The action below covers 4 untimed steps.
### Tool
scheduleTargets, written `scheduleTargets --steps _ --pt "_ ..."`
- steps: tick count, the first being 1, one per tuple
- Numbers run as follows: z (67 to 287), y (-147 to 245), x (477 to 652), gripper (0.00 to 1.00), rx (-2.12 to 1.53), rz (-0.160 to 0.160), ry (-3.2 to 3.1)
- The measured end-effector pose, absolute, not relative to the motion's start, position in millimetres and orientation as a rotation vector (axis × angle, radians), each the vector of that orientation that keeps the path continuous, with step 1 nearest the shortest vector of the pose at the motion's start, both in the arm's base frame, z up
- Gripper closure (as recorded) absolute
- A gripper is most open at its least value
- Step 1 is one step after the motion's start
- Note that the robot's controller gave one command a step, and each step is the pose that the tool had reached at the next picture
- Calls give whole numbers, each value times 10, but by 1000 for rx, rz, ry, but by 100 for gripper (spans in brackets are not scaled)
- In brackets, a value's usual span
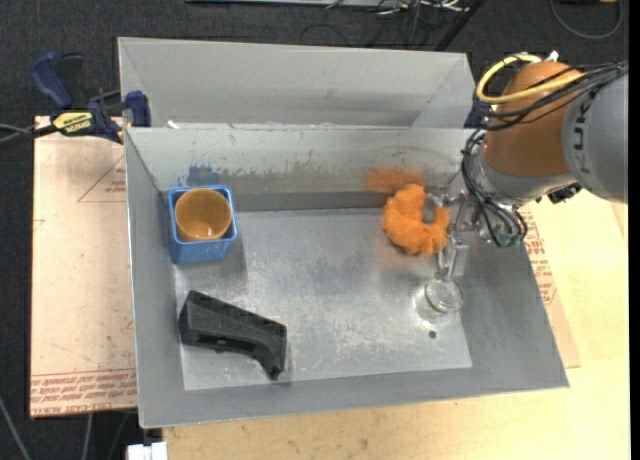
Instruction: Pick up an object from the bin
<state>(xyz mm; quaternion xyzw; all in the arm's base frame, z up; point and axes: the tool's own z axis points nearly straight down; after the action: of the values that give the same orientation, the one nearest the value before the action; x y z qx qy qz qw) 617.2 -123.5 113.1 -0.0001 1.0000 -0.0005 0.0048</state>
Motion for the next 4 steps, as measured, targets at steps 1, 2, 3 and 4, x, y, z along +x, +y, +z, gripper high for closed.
scheduleTargets --steps 1,2,3,4 --pt "947 -1008 6310 0 117 4 3136" --pt "1092 -952 6412 0 428 3 3101" --pt "793 -944 6535 0 387 5 3099" --pt "688 -920 6590 100 563 11 3067"
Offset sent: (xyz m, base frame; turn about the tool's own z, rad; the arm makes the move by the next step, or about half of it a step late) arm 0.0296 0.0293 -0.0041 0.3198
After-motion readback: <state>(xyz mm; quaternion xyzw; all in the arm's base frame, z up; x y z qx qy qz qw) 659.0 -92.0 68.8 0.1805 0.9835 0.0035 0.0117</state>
